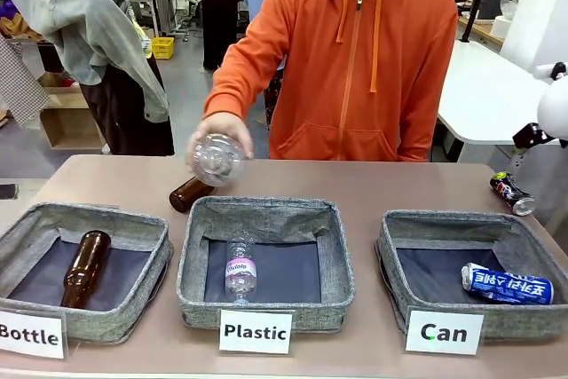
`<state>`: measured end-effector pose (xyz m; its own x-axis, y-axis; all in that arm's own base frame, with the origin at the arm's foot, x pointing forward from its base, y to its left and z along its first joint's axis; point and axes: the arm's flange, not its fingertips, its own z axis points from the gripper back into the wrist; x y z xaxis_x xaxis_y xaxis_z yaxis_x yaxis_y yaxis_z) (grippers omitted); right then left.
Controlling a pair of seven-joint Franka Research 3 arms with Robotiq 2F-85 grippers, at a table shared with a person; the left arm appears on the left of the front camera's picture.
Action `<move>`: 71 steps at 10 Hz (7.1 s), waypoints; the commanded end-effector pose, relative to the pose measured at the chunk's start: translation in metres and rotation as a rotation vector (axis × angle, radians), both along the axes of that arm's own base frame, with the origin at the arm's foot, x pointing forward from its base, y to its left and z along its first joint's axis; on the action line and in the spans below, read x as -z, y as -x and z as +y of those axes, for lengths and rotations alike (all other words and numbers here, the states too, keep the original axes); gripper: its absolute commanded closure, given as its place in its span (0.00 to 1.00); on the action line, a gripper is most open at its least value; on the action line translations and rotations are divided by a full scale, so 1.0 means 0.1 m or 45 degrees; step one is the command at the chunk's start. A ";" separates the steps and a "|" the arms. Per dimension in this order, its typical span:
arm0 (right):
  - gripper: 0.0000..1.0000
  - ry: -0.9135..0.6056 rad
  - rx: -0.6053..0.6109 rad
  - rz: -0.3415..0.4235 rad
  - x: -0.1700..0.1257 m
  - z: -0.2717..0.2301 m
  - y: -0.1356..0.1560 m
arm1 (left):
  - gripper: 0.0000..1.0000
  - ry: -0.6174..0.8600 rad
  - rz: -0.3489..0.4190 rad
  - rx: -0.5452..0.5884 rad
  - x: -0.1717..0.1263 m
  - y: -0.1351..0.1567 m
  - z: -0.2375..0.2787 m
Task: Sort the can waste into the basket.
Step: Pick up the can waste from the table and place it in the right Fabric basket.
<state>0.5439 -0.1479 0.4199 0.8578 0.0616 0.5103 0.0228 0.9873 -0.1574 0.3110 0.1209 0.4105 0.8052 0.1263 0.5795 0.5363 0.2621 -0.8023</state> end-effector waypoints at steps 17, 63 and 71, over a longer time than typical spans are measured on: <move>0.00 -0.174 0.109 0.208 1.07 -0.41 -0.45 | 0.00 0.005 -0.001 -0.007 -0.02 0.02 -0.03; 0.00 -1.020 -0.085 0.232 -1.14 1.44 1.30 | 0.00 0.005 -0.001 -0.007 -0.02 0.02 -0.03; 0.00 -2.049 -0.139 0.171 -0.92 0.87 0.97 | 0.00 0.005 -0.001 -0.007 -0.02 0.02 -0.03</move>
<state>0.4580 -0.0717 0.4998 0.9982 -0.0041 -0.0593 0.0585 0.2408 0.9688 0.3111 0.1210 0.4104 0.8055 0.1262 0.5791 0.5359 0.2623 -0.8025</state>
